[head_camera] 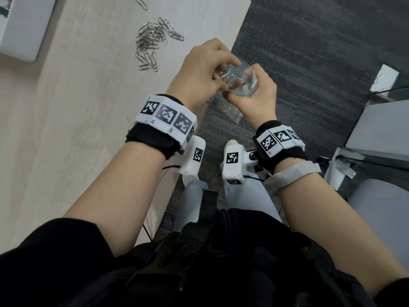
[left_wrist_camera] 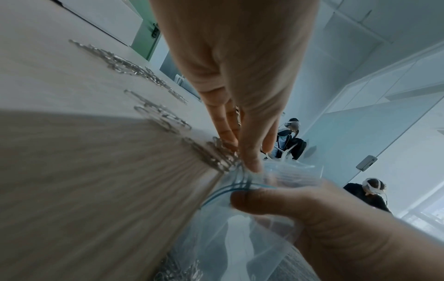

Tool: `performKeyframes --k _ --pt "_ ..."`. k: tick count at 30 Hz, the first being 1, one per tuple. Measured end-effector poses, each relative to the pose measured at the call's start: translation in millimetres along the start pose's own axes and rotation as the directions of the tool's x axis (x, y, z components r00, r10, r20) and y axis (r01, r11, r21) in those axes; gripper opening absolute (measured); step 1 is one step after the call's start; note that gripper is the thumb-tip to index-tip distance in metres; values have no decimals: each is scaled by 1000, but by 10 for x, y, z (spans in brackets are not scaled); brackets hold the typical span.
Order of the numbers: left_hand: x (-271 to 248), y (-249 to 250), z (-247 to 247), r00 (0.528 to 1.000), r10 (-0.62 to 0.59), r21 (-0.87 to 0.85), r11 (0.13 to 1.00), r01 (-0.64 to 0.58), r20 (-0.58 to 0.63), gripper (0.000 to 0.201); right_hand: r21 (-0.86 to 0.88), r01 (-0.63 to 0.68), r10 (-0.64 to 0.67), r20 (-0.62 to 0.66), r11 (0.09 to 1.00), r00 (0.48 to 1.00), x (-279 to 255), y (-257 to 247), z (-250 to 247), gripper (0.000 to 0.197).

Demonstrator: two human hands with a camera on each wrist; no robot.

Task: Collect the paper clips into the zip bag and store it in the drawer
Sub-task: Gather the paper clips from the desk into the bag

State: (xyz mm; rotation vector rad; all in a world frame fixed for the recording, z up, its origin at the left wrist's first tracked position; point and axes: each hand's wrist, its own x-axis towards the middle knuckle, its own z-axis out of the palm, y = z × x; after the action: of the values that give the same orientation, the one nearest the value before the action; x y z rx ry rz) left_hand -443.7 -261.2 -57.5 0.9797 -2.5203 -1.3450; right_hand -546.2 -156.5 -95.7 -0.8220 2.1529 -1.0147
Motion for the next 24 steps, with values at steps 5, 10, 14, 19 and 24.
performKeyframes --k 5,10,14,19,24 --pt "-14 11 -29 1000 14 -58 998 -15 -10 42 -25 11 -11 0 1000 1000 23 16 12 40" --pt "-23 -40 -96 997 2 -98 995 -10 -79 41 -9 4 -4 3 1000 1000 41 33 32 36" --pt "-51 -87 -190 998 -13 -19 1000 12 -61 33 -3 -27 27 20 1000 999 49 61 57 38" --pt "-126 -129 -327 993 -60 112 993 49 100 79 4 -33 33 25 999 999 46 73 65 40" --pt "-159 -97 -271 979 -120 222 972 81 167 93 6 -19 19 18 1000 1000 25 87 46 39"
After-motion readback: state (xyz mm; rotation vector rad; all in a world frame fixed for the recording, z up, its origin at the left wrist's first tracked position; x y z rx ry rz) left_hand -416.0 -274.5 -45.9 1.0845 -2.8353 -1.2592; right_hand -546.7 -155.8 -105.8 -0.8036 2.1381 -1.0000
